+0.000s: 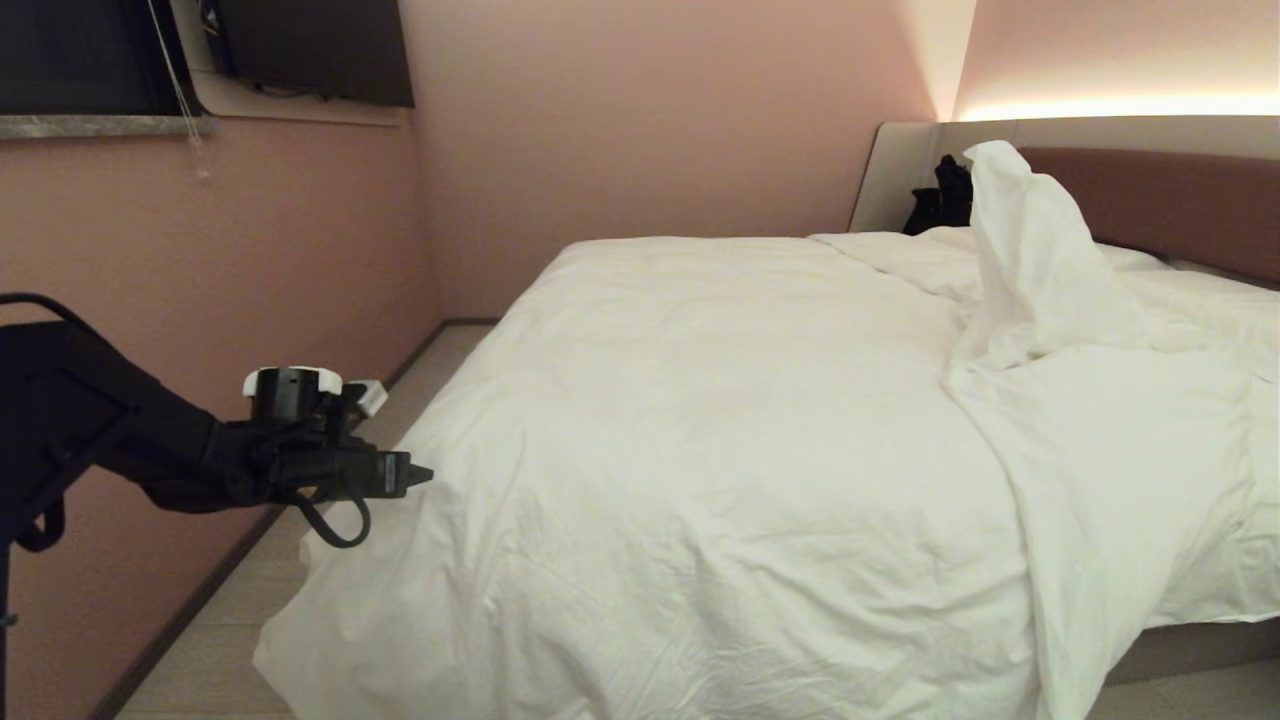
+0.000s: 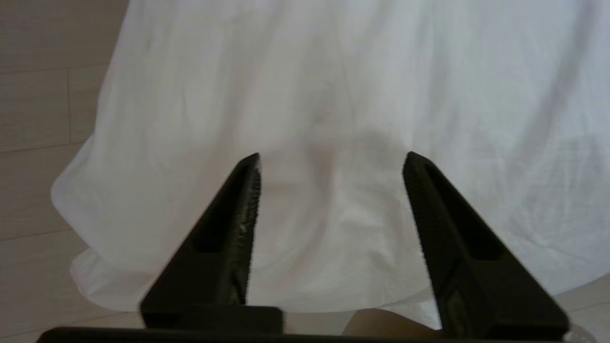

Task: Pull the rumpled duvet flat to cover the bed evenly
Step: Flatten the corners of the folded blanket

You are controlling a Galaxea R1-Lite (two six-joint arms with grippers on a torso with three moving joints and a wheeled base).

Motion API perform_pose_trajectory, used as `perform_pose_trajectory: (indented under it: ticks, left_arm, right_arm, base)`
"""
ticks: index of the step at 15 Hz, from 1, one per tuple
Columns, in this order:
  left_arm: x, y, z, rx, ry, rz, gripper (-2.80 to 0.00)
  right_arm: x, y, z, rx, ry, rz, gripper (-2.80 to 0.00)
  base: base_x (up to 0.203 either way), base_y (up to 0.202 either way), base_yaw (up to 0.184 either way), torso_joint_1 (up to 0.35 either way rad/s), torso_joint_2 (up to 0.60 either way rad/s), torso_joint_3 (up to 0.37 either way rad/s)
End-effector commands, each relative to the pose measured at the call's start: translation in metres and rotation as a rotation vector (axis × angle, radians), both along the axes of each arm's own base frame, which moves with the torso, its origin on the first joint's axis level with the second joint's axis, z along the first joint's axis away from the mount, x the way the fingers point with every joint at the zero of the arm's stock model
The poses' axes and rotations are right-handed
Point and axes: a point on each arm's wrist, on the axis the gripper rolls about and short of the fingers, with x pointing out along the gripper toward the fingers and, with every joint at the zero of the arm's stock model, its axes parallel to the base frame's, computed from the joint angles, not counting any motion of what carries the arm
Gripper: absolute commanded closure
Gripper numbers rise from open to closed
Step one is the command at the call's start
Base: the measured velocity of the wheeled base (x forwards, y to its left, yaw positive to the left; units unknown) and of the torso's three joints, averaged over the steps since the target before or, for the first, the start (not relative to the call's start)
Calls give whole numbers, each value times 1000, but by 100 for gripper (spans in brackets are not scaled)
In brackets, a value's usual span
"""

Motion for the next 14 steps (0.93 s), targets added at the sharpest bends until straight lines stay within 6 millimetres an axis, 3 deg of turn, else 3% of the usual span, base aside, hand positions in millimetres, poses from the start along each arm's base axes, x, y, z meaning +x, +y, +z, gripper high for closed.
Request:
perform_pose_trajectory:
  ticks: [1,4,8,14]
  left_arm:
    - [2,0,-11,-3,24,-3,-280]
    - [9,0,-26,2,45,-14,-280]
    - [24,1,-27,47,6,-52,-280]
    - [33,-2,-61,56,67,-60,-280]
  right_arm:
    - [0,0,0,-1,1,0,0]
    - [0,0,0,-1,1,0,0]
    - [0,0,0,-1,0,0,0]
    - [0,0,0,0,-1,0,0]
  base:
    - [0,0,0,0,0,0]
    - [0,0,0,0,0,0]
    - [0,0,0,0,0,0]
    - [0,0,0,0,0,0]
